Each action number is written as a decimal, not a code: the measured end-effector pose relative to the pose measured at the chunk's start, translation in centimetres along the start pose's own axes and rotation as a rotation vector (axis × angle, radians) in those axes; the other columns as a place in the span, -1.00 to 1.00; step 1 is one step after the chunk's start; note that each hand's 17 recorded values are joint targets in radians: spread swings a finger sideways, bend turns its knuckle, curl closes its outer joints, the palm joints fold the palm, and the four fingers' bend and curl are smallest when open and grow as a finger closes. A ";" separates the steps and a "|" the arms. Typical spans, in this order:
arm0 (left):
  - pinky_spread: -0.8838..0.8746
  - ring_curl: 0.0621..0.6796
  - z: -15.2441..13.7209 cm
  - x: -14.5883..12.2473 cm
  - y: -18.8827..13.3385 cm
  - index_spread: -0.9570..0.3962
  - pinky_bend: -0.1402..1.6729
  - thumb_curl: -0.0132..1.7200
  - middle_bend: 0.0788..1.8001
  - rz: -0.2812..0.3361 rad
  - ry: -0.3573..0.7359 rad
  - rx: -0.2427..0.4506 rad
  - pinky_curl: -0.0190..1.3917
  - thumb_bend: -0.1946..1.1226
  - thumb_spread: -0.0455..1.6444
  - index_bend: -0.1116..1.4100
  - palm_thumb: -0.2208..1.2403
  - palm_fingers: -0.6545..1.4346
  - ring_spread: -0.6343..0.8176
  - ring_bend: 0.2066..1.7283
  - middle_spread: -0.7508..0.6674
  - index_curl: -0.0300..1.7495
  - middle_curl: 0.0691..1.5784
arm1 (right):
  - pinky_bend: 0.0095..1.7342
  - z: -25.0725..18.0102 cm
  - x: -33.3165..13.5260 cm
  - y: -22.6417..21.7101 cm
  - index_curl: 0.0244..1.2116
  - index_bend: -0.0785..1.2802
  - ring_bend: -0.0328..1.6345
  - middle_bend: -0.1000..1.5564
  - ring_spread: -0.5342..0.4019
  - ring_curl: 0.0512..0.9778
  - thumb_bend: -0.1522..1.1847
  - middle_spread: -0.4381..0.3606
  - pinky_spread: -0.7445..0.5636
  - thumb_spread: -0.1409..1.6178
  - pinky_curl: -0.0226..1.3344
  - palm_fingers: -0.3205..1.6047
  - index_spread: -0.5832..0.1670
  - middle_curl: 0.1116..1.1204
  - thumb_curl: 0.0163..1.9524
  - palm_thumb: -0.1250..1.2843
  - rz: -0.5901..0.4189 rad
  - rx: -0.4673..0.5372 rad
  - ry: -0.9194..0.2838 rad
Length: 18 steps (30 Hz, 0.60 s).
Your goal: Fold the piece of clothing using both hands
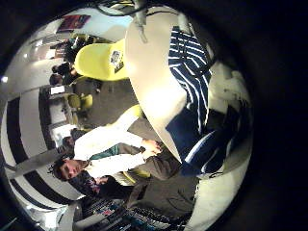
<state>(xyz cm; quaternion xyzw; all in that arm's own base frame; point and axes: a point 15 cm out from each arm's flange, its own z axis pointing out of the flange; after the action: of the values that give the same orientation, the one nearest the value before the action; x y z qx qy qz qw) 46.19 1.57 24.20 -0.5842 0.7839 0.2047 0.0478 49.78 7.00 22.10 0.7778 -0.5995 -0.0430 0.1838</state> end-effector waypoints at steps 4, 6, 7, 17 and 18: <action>-0.64 0.43 1.2 0.0 -2.7 -0.24 0.61 -0.38 -0.23 -0.018 0.002 0.034 -0.08 -0.77 0.35 -0.65 0.28 0.29 -0.77 0.49 -0.97 0.69 0.50 | 0.49 2.4 1.1 -2.0 0.81 0.28 0.75 0.53 -0.38 0.60 -0.82 -0.43 -0.22 0.62 0.37 0.01 -0.57 0.67 -0.40 0.36 0.023 -0.037 -0.006; -0.62 0.42 1.6 -0.5 -3.6 -0.23 0.50 -0.40 -0.33 -0.048 0.007 0.057 -0.08 -0.77 0.37 -0.62 0.20 -0.01 -0.76 0.37 -0.92 0.64 0.45 | 0.49 3.0 2.1 -2.2 0.72 -0.02 0.76 0.40 -0.40 0.58 -0.82 -0.46 -0.31 0.64 0.35 -0.23 -0.56 0.59 -0.43 0.27 0.041 -0.042 -0.013; -0.60 0.41 1.7 -0.9 -3.9 -0.22 0.44 -0.42 -0.43 -0.065 0.010 0.070 -0.10 -0.77 0.38 -0.61 0.17 -0.12 -0.73 0.35 -0.87 0.61 0.42 | 0.45 3.1 2.5 -2.4 0.62 -0.21 0.74 0.27 -0.41 0.55 -0.84 -0.50 -0.32 0.64 0.33 -0.49 -0.54 0.50 -0.45 0.19 0.048 -0.033 -0.017; -0.15 0.02 0.9 -4.5 -7.1 0.06 0.05 -0.50 -0.86 -0.189 0.033 0.235 -0.29 -0.74 0.41 -0.63 0.01 -0.35 -0.31 0.06 -0.15 0.22 0.06 | -0.01 0.5 8.6 -3.5 0.01 -0.55 0.23 -0.22 -0.17 0.05 -0.78 -0.16 0.37 0.70 0.00 -0.62 -0.57 -0.03 -0.57 0.02 0.152 0.123 -0.075; -0.13 0.00 0.7 -4.7 -7.0 0.09 0.04 -0.50 -0.87 -0.194 0.032 0.238 -0.29 -0.74 0.42 -0.63 0.00 -0.34 -0.29 0.05 -0.10 0.19 0.03 | -0.03 -0.1 8.8 -3.3 -0.02 -0.56 0.21 -0.23 -0.16 0.03 -0.78 -0.16 0.41 0.70 -0.03 -0.60 -0.56 -0.05 -0.57 0.04 0.149 0.137 -0.074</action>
<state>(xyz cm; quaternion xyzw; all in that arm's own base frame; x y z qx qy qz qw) 54.11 4.37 23.11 -0.6507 0.7431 0.0953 0.1237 55.29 -0.62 22.39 0.7396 -0.6638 -0.0167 0.1103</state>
